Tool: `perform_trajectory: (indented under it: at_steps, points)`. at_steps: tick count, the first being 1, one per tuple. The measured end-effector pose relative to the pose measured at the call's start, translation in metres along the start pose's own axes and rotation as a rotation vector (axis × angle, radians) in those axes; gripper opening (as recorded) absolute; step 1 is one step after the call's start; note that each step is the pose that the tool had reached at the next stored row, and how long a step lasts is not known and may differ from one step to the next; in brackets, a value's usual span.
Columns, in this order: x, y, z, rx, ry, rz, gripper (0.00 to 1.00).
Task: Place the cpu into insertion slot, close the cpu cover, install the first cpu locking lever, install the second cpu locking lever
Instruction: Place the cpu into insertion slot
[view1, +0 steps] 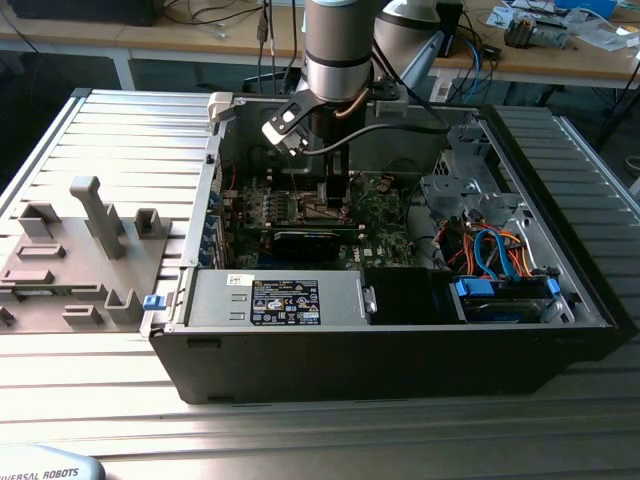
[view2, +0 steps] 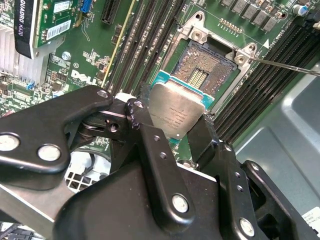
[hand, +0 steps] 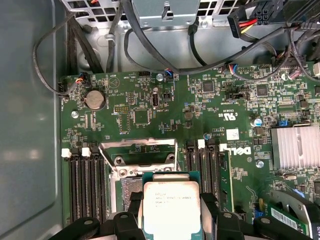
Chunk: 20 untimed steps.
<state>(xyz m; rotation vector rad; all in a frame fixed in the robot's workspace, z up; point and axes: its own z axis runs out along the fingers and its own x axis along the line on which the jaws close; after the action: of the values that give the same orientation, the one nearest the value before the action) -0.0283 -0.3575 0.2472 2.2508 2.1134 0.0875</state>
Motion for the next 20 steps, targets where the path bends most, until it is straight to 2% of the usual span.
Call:
perform_trajectory:
  at_steps: [10, 20]
  points:
    - [0.0, -0.0002, 0.0027, 0.0, 0.0001, 0.0, 0.54]
    - [0.0, -0.0007, 0.0086, 0.0, 0.0001, 0.0, 0.54]
